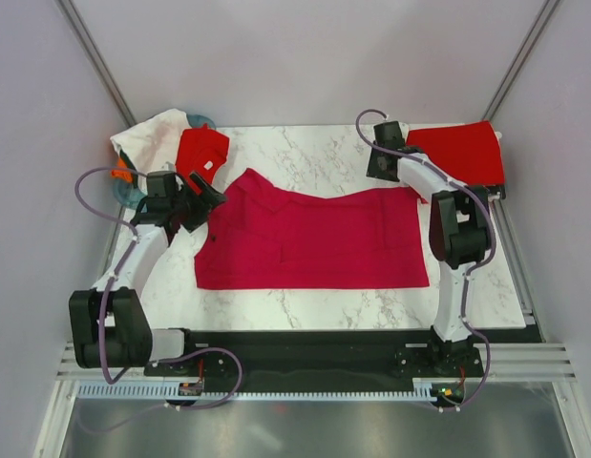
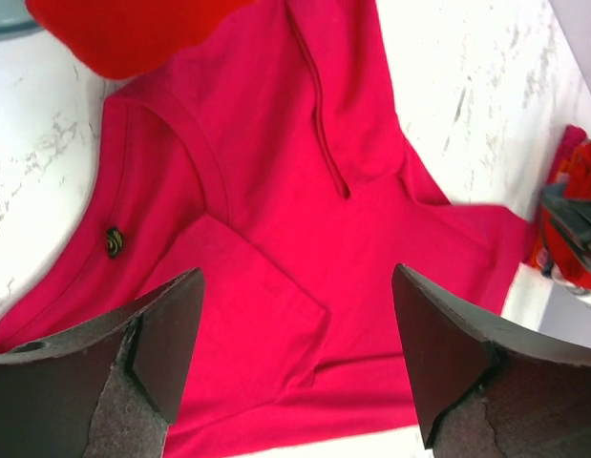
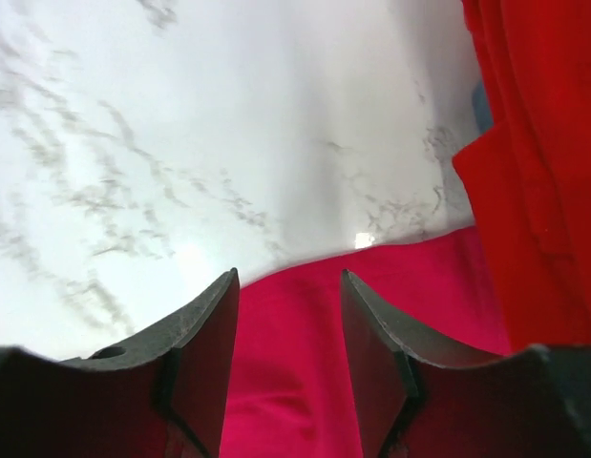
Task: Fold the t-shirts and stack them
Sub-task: Fold the tshirt
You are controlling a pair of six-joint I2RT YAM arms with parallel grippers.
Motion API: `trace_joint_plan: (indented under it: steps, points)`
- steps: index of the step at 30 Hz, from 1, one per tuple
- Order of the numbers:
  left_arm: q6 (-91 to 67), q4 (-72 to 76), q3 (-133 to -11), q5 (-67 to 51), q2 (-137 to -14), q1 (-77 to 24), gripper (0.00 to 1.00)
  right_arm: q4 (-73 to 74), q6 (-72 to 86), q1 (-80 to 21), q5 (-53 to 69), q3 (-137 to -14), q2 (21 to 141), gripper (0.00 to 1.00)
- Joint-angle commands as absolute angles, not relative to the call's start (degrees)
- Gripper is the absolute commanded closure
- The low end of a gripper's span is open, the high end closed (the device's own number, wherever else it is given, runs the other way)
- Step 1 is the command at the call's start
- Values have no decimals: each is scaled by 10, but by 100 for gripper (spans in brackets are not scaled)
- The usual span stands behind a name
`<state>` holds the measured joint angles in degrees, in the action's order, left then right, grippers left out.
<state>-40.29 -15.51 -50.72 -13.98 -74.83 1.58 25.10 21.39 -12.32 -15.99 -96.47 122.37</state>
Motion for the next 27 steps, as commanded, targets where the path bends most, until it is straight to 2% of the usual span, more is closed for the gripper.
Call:
trace_joint_plan:
  steps: [1, 3, 4, 8, 17, 27]
  points:
    - [-443, -84, -523, -79, -779, -11, 14, 175, 224, -133, -138, -929, 1140, 46]
    - [-460, -54, -522, -55, -811, -22, 16, 158, 235, -138, -131, -906, 1122, 46]
    - [-452, -47, -558, -13, -865, -32, 16, 150, 242, -141, -127, -888, 1092, 46]
    - [-424, -55, -626, -2, -927, -40, 16, 137, 244, -141, -129, -858, 1067, 46]
    - [-369, -164, -818, 66, -1082, -53, 16, 130, 254, -141, -129, -842, 1045, 46]
    - [-405, -285, -1049, 101, -1255, 63, 14, 129, 254, -141, -129, -807, 1008, 46]
